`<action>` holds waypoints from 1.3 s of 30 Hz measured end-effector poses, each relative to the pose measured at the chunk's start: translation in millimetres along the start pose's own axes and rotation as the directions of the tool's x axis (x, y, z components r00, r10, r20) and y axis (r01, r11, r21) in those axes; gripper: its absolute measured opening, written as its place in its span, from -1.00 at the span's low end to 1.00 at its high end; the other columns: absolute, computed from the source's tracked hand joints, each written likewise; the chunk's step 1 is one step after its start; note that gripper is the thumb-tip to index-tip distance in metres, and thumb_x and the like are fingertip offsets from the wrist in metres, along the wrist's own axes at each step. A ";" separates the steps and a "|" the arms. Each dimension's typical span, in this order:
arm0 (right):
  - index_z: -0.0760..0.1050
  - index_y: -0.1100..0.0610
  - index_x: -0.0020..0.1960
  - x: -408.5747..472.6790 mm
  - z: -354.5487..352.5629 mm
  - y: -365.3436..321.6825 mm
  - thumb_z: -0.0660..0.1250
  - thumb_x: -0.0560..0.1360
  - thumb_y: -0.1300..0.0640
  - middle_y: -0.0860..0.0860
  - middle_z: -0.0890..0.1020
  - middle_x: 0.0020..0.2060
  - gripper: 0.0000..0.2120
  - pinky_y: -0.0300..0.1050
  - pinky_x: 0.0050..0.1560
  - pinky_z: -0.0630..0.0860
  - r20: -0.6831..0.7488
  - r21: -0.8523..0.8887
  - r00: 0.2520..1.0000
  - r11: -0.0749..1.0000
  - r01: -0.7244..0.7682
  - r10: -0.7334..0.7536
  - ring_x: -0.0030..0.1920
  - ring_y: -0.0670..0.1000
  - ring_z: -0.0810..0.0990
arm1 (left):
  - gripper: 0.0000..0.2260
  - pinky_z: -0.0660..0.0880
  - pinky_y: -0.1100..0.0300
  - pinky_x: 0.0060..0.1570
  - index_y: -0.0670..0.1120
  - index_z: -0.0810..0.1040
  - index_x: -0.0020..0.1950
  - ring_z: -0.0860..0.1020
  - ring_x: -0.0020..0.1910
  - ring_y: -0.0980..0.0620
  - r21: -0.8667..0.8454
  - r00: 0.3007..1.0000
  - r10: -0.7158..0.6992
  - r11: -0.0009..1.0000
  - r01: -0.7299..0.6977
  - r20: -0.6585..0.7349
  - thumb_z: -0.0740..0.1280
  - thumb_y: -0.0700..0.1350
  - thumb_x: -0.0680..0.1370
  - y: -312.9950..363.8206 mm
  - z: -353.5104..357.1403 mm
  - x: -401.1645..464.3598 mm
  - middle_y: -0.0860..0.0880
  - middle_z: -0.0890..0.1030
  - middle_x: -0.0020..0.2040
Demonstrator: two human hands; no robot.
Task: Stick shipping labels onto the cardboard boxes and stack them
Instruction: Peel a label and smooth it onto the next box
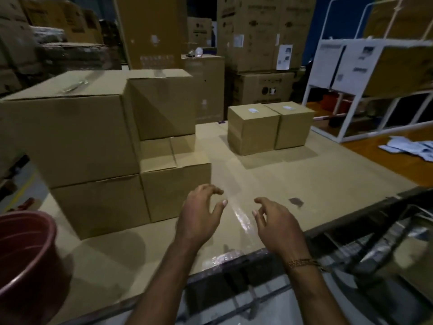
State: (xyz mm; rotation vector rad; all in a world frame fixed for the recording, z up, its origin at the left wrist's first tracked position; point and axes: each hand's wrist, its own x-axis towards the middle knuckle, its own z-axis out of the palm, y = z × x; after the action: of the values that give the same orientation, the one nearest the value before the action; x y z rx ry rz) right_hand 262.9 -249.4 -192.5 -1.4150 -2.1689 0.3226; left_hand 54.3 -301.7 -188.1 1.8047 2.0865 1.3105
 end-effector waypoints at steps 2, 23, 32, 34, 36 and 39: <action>0.55 0.03 0.40 -1.6 -16.5 34.5 0.31 0.66 0.03 0.01 0.70 0.09 -0.67 0.07 0.13 0.58 0.008 -0.012 1.000 1.000 0.001 -0.001 0.15 0.12 0.63 | -0.80 0.47 0.04 0.30 0.14 0.64 0.21 0.50 0.31 0.11 -0.010 1.000 -0.005 1.000 0.005 0.007 0.44 0.09 0.60 23.8 29.7 -3.9 0.18 0.58 0.29; 0.49 -0.07 0.45 122.1 -48.2 212.7 0.28 0.70 -0.01 -0.15 0.62 0.07 -0.67 -0.14 0.06 0.49 0.058 -0.042 0.998 0.999 -0.014 0.017 0.09 -0.09 0.54 | -0.75 0.52 -0.05 0.26 0.13 0.61 0.26 0.55 0.23 0.06 -0.013 1.000 -0.011 1.000 0.011 0.018 0.40 0.13 0.60 53.9 189.0 140.2 0.17 0.59 0.27; 0.51 -0.06 0.44 281.4 -24.5 244.6 0.30 0.68 -0.03 -0.11 0.64 0.13 -0.66 -0.05 0.17 0.57 0.059 -0.068 0.998 0.998 0.011 -0.007 0.17 -0.04 0.57 | -0.74 0.54 -0.01 0.23 0.11 0.61 0.27 0.56 0.22 0.04 -0.041 0.999 -0.050 0.998 0.050 -0.002 0.43 0.07 0.59 22.6 263.6 278.6 0.14 0.62 0.25; 0.51 -0.07 0.44 312.3 -20.2 247.9 0.30 0.68 -0.05 -0.13 0.64 0.14 -0.66 -0.05 0.18 0.58 0.055 -0.076 0.998 0.997 0.012 -0.008 0.17 -0.06 0.57 | -0.73 0.53 -0.01 0.23 0.09 0.62 0.28 0.56 0.23 0.02 -0.051 0.997 -0.071 0.996 0.072 0.009 0.44 0.06 0.59 19.2 275.6 302.7 0.10 0.62 0.25; 0.50 -0.07 0.44 339.3 -16.8 249.3 0.29 0.68 -0.06 -0.13 0.64 0.17 -0.66 -0.04 0.19 0.59 0.052 -0.082 0.998 0.996 0.035 -0.030 0.18 -0.07 0.57 | -0.71 0.52 0.01 0.25 0.08 0.61 0.30 0.55 0.25 0.02 -0.035 0.997 -0.070 0.997 0.070 0.024 0.44 0.07 0.60 16.2 284.8 322.4 0.09 0.62 0.26; 0.50 -0.05 0.45 390.0 -11.3 255.7 0.29 0.68 -0.05 -0.09 0.63 0.22 -0.64 0.00 0.21 0.60 0.060 -0.061 0.996 0.996 0.072 -0.069 0.21 -0.05 0.57 | -0.67 0.48 0.06 0.30 0.05 0.60 0.35 0.53 0.30 0.01 0.002 0.997 -0.074 0.997 0.074 0.024 0.44 0.07 0.60 9.9 297.5 362.2 0.07 0.61 0.29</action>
State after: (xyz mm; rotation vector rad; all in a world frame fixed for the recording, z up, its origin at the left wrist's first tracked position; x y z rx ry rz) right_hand 344.9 209.8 -186.6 -1.3750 -2.2889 0.2748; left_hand 121.8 161.8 -207.0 1.7177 2.1198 1.2636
